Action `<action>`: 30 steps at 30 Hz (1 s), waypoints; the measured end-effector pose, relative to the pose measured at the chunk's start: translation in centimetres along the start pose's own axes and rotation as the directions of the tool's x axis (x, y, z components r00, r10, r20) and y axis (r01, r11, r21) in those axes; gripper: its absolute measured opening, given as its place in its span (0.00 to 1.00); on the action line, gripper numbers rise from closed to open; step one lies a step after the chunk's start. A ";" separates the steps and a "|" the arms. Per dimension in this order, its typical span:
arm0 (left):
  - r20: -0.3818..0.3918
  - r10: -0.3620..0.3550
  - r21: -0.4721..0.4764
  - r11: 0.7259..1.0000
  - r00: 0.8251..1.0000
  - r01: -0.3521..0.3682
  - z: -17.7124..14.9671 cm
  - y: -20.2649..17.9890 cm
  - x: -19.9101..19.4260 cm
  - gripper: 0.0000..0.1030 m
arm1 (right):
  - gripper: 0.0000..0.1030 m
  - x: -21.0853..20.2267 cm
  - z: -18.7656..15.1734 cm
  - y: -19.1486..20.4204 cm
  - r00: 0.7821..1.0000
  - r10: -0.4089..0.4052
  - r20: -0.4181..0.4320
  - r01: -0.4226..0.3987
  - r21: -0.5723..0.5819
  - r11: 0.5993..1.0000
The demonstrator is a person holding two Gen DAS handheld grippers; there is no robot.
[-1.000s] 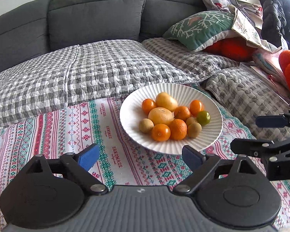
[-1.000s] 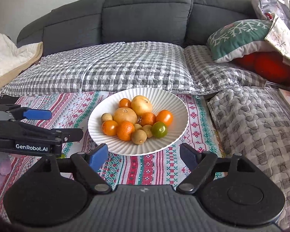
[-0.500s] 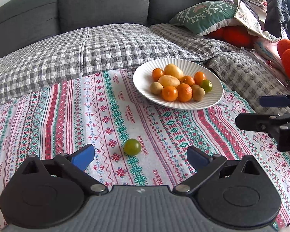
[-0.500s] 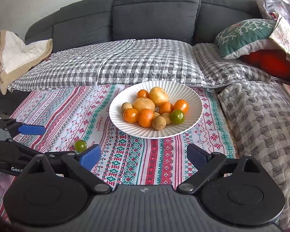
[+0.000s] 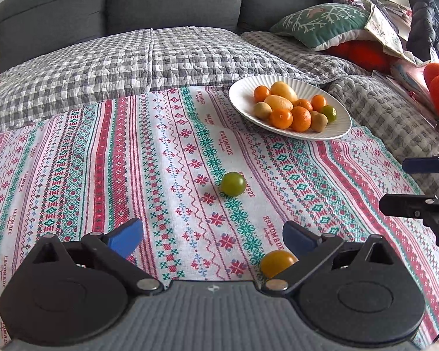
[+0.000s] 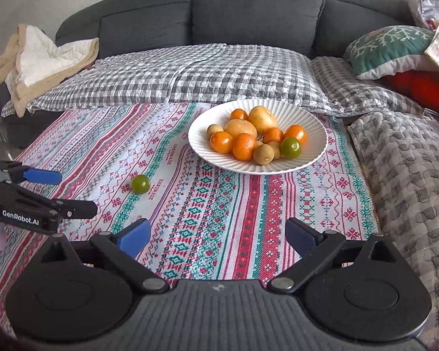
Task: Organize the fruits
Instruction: 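Move both open tools back to the yellow tomato and green tomato, then grasp the yellow tomato with the left tool while the right tool grasps the last green tomato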
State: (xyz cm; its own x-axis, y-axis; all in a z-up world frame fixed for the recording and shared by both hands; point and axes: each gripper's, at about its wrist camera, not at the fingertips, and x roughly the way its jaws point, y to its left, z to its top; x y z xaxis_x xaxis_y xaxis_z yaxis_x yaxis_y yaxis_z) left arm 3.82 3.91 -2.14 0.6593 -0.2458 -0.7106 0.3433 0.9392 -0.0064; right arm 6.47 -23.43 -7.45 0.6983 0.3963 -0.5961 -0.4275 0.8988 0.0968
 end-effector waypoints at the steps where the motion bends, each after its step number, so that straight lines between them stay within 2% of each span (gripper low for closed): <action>1: -0.002 0.003 0.023 1.000 1.000 -0.003 -0.3 0.1 -0.2 0.94 | 0.95 0.0 -0.2 0.2 1.000 0.009 -0.004 -0.009 -0.015 1.000; 5: -0.001 -0.036 0.089 0.995 0.999 0.036 -1.3 0.4 -0.9 0.94 | 0.96 0.4 -1.0 1.2 0.999 0.038 -0.029 -0.040 -0.071 0.997; 8: -0.015 -0.089 0.126 0.988 0.996 0.090 -2.0 0.1 -0.8 0.94 | 0.96 0.9 -1.2 2.1 0.998 0.049 -0.047 -0.054 -0.102 0.993; 11: -0.023 -0.105 0.161 0.981 0.994 0.108 -2.5 -0.7 -0.6 0.94 | 0.96 1.2 -1.3 2.7 0.996 0.062 -0.061 -0.069 -0.116 0.991; 15: -0.043 -0.133 0.163 0.977 0.990 0.139 -2.8 -1.4 0.0 0.91 | 0.96 1.5 -1.6 3.2 0.995 0.062 -0.077 -0.072 -0.135 0.988; 18: -0.063 -0.152 0.147 0.976 0.986 0.160 -2.7 -1.9 0.6 0.85 | 0.96 1.6 -1.7 3.3 0.995 0.055 -0.081 -0.067 -0.153 0.986; 20: -0.076 -0.165 0.134 0.976 0.983 0.174 -2.7 -2.1 1.0 0.75 | 0.96 1.8 -1.8 3.3 0.995 0.050 -0.087 -0.063 -0.155 0.986; 23: -0.086 -0.180 0.122 0.974 0.980 0.190 -2.7 -2.6 1.4 0.67 | 0.96 2.1 -1.9 3.1 0.995 0.043 -0.095 -0.057 -0.150 0.987; 30: -0.093 -0.187 0.123 0.973 0.978 0.197 -2.4 -3.5 1.8 0.45 | 0.96 2.4 -2.0 3.1 0.994 0.035 -0.103 -0.049 -0.145 0.988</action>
State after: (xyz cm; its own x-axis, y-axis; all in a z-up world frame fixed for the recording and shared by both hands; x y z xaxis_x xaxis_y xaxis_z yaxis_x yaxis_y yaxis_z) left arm 2.23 0.79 -5.07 0.5186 -0.3933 -0.7592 0.5465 0.8354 -0.0595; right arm 5.72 -20.07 -10.16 0.6201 0.4057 -0.6714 -0.5402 0.8415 0.0096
